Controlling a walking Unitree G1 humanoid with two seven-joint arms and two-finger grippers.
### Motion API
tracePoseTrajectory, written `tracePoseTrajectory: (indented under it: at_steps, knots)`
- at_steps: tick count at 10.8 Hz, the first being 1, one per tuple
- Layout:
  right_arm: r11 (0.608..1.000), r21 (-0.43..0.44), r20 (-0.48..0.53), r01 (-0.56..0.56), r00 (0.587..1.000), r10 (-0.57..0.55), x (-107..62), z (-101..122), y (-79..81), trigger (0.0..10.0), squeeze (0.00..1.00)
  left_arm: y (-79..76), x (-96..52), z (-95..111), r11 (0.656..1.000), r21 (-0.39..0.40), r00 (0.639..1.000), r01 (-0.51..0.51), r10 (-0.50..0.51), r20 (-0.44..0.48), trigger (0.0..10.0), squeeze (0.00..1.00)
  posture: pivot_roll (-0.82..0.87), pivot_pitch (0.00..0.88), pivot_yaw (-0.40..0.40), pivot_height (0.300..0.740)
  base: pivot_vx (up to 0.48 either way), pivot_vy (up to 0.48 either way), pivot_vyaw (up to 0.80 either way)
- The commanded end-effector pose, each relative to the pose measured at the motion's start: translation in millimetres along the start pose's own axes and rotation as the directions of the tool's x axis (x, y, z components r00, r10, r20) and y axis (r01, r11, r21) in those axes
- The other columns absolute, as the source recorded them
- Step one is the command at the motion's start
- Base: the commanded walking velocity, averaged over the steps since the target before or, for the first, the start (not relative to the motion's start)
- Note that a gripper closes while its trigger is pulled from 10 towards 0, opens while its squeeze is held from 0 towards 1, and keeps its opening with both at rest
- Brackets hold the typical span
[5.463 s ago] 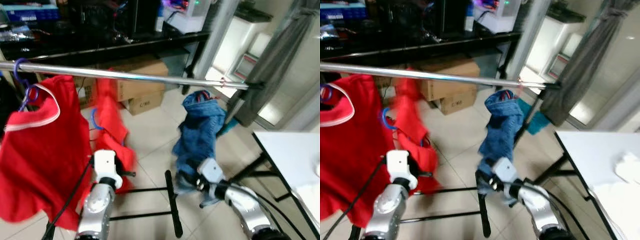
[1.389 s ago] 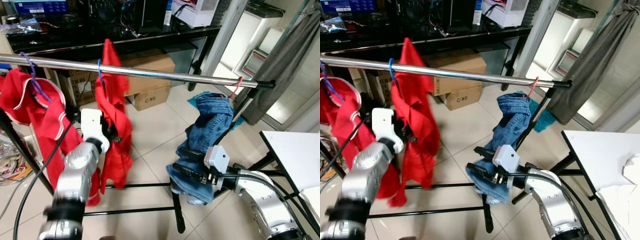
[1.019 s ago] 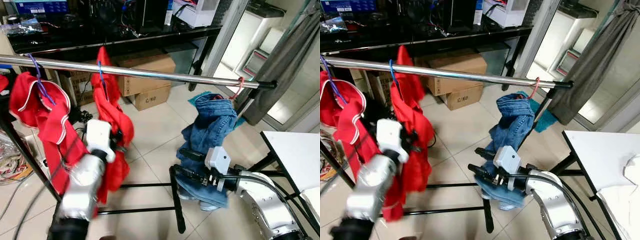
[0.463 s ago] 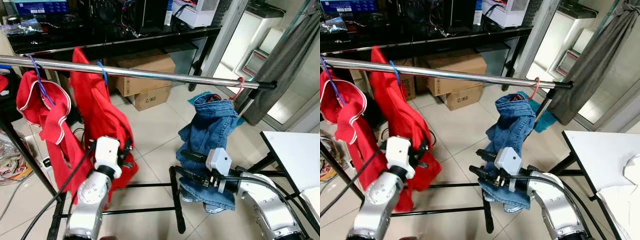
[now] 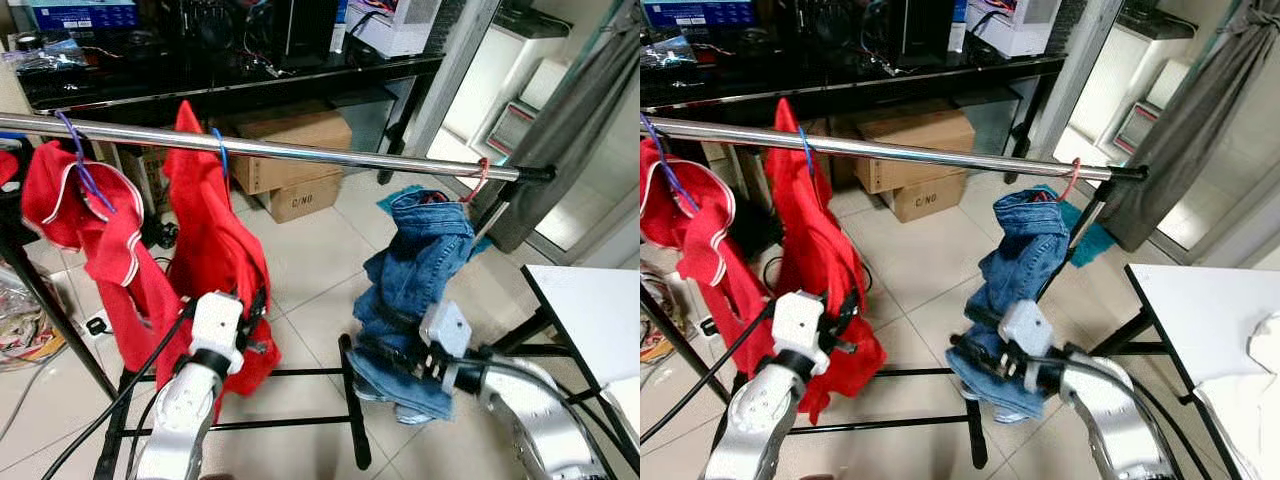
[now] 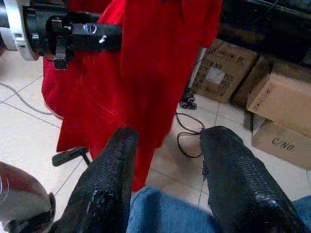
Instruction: Hang hanger
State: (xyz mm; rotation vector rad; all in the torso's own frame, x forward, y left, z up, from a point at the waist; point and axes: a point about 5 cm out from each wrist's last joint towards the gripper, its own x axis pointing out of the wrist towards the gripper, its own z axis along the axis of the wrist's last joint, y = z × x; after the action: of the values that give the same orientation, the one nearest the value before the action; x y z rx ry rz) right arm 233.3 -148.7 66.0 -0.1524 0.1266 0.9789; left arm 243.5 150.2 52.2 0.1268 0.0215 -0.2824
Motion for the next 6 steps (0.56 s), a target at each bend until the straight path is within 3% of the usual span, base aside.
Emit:
tracePoseTrajectory:
  at_steps: [1,2,3,4,5,6]
  knots:
    - [1.000,-0.003,-0.001,0.027,1.000,-0.027,-5.8,-0.5,-2.9,10.0,0.00,-6.8,-11.9,-22.4,0.999,-0.043,0.994,-0.015,0.010,-0.109,10.0,0.00,0.19,0.000,-0.157,0.740,0.000,0.000,0.00]
    - [1.000,-0.001,-0.003,0.026,1.000,-0.026,-6.1,-1.2,-2.6,10.0,0.00,-5.6,-14.9,-21.2,0.994,-0.100,0.995,-0.039,0.030,-0.090,10.0,0.00,0.19,0.000,-0.158,0.740,0.000,0.000,0.00]
    - [1.000,-0.002,-0.004,0.025,1.000,-0.025,-6.4,-1.3,-2.7,10.0,0.00,-6.7,-16.6,-16.8,0.991,-0.131,0.998,-0.032,0.024,-0.058,10.0,1.00,0.19,0.000,-0.158,0.740,0.000,0.000,0.00]
    - [1.000,-0.002,-0.004,0.023,1.000,-0.023,-7.2,-1.4,-2.8,10.0,0.00,-7.1,-17.5,-14.9,0.988,-0.145,0.998,-0.050,0.044,-0.045,10.0,1.00,0.19,0.000,-0.156,0.740,0.000,0.000,0.00]
    - [1.000,-0.001,-0.007,0.023,1.000,-0.023,-8.2,-2.3,-2.6,10.0,0.00,-2.8,-21.3,-16.6,0.980,-0.154,0.991,-0.129,0.121,-0.059,10.0,1.00,0.19,0.000,-0.154,0.740,0.000,0.000,0.00]
    - [1.000,0.001,-0.008,0.023,1.000,-0.023,-7.7,-2.6,-2.1,10.0,0.00,0.7,-26.0,-22.1,0.973,-0.154,0.983,-0.170,0.157,-0.094,10.0,0.80,0.20,0.000,-0.152,0.740,0.000,0.000,0.00]
